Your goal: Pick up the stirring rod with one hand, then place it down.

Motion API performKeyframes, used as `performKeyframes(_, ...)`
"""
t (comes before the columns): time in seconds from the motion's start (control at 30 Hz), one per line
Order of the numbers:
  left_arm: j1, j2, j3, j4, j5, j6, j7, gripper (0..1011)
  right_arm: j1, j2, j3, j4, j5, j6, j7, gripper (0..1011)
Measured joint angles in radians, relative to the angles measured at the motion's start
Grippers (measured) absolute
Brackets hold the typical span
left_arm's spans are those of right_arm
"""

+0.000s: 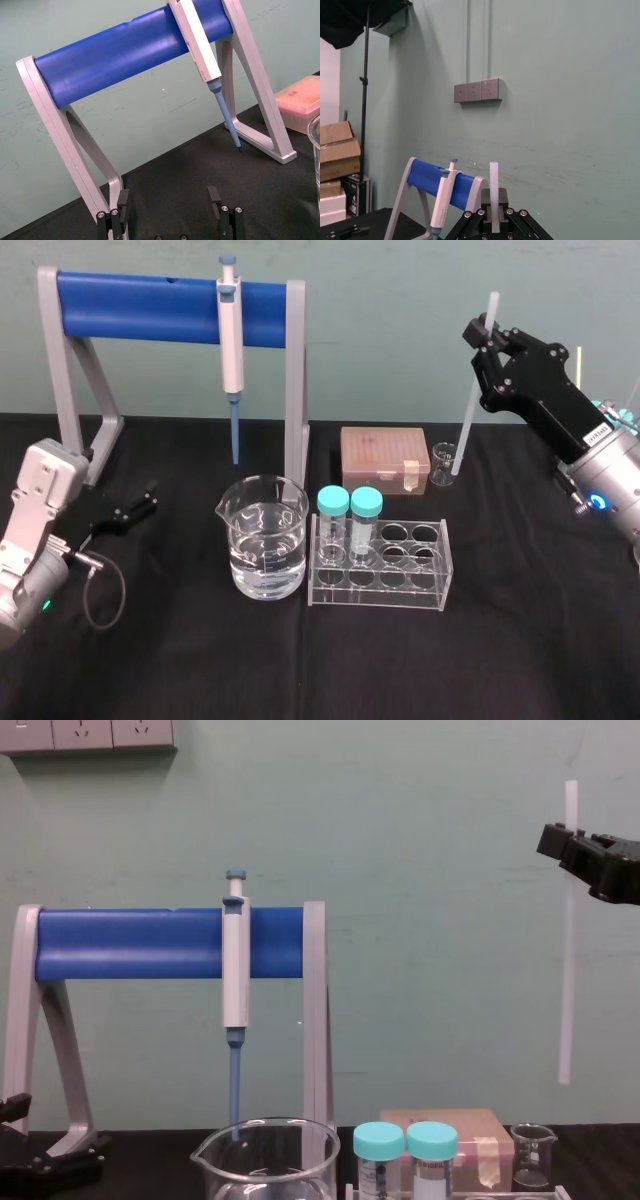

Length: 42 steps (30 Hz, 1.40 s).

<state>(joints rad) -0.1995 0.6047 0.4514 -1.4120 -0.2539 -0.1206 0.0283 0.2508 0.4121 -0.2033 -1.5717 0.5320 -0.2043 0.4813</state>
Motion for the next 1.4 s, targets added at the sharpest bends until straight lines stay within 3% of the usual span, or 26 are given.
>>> performKeyframes(1.4,0.000,0.000,0.000,0.000,0.000,0.000,0.000,1000,0.008,-0.003,-0.017,0.007,0.000,0.004,0.008,73)
